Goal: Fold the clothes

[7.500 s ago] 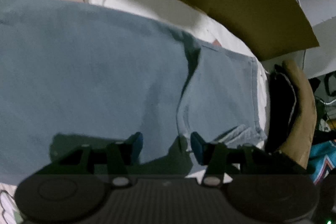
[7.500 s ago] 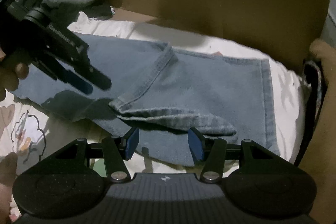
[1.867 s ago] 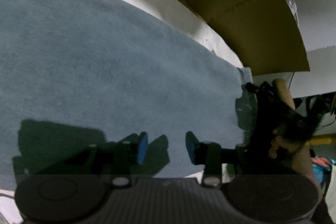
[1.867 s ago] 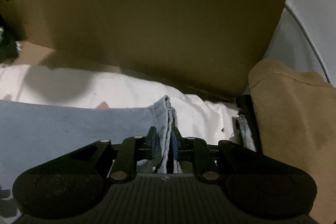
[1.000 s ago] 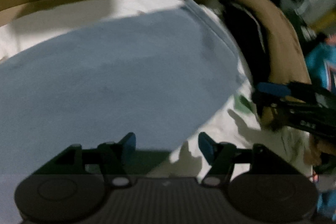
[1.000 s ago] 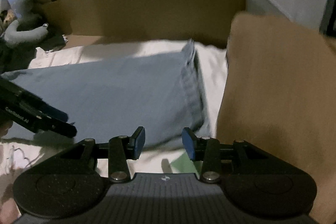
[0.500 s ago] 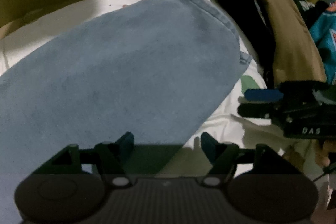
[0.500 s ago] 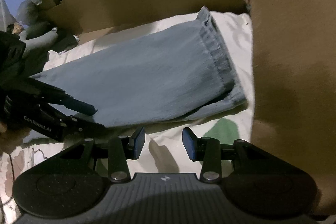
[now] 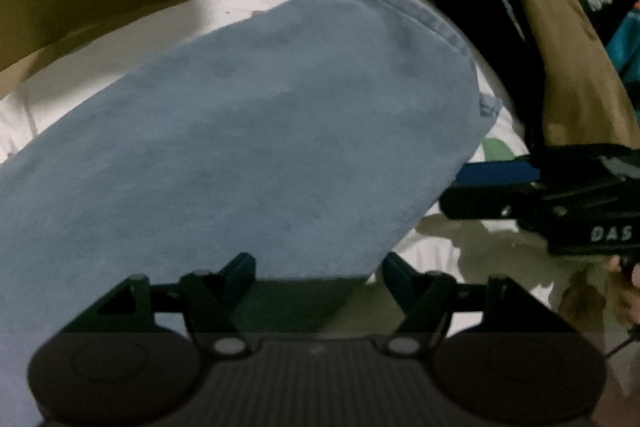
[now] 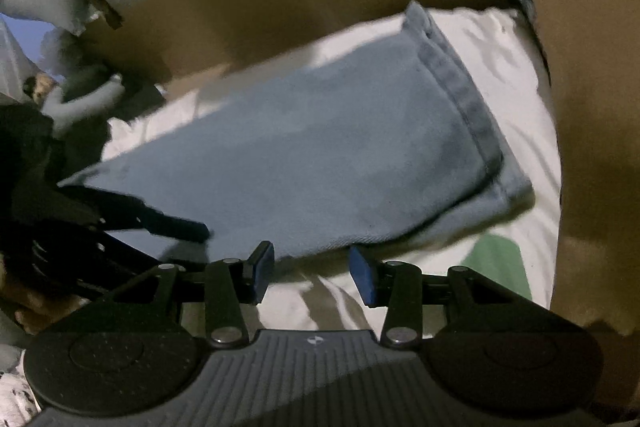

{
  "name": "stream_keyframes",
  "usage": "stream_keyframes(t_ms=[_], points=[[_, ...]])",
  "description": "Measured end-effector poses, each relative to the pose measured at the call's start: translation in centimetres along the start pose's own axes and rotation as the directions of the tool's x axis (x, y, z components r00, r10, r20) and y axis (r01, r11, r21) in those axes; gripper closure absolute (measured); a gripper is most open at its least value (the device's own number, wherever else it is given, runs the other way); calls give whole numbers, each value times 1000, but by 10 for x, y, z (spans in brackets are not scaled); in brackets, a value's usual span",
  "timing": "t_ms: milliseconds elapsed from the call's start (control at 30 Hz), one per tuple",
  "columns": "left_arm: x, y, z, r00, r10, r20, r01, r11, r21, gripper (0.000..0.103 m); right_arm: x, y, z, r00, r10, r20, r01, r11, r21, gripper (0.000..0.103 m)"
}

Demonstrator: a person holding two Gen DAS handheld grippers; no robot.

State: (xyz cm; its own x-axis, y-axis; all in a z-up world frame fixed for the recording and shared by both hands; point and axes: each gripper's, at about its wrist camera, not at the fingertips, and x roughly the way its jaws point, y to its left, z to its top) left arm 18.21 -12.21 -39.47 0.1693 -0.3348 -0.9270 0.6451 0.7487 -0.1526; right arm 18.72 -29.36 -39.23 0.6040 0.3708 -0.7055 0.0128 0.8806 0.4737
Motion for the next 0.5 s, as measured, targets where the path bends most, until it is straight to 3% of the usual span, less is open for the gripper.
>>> stream_keyframes(t_ms=[133,333,400,500], points=[[-5,7,3,1000,-13,26,14,999,-49,31,-9,0,7,998,-18,54,19,1000,-8,54],[-13,13,8,997,-38,70,45,994,-97,46,-12,0,9,998,-11,66,11,1000,-2,54],[-12,15,9,996,-49,75,57,992,-110,54,-11,0,7,999,6,52,-6,1000,9,54],[-13,17,10,993,-84,83,95,987,-131,73,-5,2,3,999,31,24,-32,999,24,54]])
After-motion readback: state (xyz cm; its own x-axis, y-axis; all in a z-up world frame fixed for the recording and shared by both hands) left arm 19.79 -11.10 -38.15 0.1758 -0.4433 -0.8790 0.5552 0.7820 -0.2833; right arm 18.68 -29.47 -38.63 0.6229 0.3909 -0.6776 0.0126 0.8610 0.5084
